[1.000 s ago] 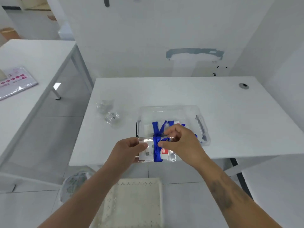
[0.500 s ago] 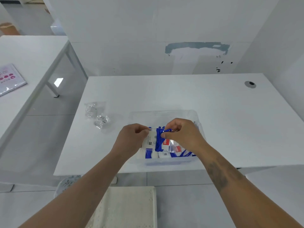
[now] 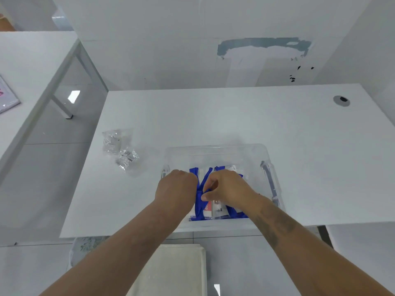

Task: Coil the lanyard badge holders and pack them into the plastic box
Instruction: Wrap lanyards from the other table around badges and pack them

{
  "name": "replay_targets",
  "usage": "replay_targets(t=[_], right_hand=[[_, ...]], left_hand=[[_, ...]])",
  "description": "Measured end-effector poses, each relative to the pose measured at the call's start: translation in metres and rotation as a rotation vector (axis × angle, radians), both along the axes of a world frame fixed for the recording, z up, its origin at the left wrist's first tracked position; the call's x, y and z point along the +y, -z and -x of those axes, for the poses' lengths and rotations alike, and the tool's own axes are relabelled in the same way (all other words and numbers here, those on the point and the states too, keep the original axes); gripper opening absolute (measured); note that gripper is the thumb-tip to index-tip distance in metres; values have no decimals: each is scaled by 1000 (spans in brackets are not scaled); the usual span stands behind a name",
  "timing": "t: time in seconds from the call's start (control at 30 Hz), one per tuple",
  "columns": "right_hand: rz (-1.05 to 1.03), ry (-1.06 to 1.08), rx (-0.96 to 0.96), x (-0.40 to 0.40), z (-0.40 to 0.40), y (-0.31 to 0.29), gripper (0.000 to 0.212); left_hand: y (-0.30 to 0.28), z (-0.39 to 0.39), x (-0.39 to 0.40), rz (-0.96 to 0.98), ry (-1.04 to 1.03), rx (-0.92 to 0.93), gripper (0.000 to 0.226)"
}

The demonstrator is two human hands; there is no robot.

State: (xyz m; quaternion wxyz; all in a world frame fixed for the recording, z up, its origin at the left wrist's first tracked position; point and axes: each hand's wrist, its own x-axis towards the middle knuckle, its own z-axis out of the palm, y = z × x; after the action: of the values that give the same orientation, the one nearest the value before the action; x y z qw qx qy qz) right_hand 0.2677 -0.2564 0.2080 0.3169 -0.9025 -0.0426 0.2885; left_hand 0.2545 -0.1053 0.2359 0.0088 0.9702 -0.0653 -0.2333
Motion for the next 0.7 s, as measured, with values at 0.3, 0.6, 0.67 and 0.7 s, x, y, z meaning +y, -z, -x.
replay_targets(t=[0.3, 0.6, 0.67, 0.7], right_hand=[[368, -200, -248, 12, 1, -7, 35], [-68, 156, -324, -18, 52, -38, 41], [-159, 196, -344, -17, 74, -43, 45], [-200, 219, -346, -17, 83, -44, 46]], left_hand=[[-19, 20, 16, 405, -160, -225, 25], [-9, 80, 32, 734, -354, -367, 26], [-10, 101, 37, 774, -417, -397, 29], [-10, 109, 39, 786, -439, -410, 29]])
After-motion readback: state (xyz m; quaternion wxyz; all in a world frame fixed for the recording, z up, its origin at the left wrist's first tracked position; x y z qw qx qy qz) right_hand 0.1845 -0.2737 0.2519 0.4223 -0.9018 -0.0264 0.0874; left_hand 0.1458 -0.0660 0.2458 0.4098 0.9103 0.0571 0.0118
